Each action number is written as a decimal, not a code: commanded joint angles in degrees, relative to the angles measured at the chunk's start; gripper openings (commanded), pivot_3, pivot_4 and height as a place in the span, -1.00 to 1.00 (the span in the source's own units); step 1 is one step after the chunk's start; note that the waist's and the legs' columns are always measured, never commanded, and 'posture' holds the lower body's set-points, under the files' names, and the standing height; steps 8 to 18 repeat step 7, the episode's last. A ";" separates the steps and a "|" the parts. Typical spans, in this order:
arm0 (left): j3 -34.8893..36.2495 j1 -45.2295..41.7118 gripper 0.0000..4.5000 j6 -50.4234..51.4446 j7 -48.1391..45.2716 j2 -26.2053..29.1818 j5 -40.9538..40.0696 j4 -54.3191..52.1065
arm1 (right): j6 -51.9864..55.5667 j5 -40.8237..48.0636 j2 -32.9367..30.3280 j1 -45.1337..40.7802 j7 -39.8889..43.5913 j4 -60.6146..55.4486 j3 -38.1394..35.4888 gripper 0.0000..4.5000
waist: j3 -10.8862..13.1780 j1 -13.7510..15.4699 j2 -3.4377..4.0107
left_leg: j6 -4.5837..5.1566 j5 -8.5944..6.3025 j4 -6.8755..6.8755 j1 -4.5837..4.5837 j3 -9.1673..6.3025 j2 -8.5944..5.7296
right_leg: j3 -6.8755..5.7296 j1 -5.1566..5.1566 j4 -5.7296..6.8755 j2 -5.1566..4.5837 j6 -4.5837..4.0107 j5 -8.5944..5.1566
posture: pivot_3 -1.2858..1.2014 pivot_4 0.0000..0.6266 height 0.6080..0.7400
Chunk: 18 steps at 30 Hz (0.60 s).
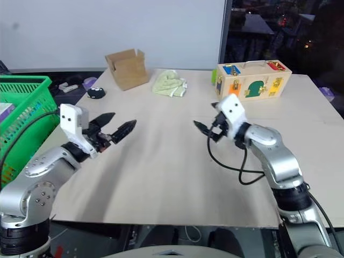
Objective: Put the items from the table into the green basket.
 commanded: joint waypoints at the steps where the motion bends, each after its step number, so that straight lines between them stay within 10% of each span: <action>1: 1.01 0.56 0.99 0.15 0.40 0.27 -0.47 -3.27 | 3.78 1.32 -0.19 4.00 -3.79 -8.20 -5.69 1.00 | 0.09 -0.85 0.14 | 0.00 0.00 -0.02 0.06 0.03 0.01 | 0.03 0.03 0.00 0.01 -0.02 -0.02 | 0.07 -1.00 1.00; 18: -1.08 4.51 0.99 1.01 -0.81 -0.28 -0.74 -4.69 | 5.35 0.54 -1.62 14.73 -5.98 -15.34 -9.27 1.00 | 0.21 -3.50 0.35 | 0.02 -0.02 -0.05 0.40 0.11 -0.03 | 0.52 0.24 -0.11 0.07 0.17 -0.18 | 0.02 -1.00 1.00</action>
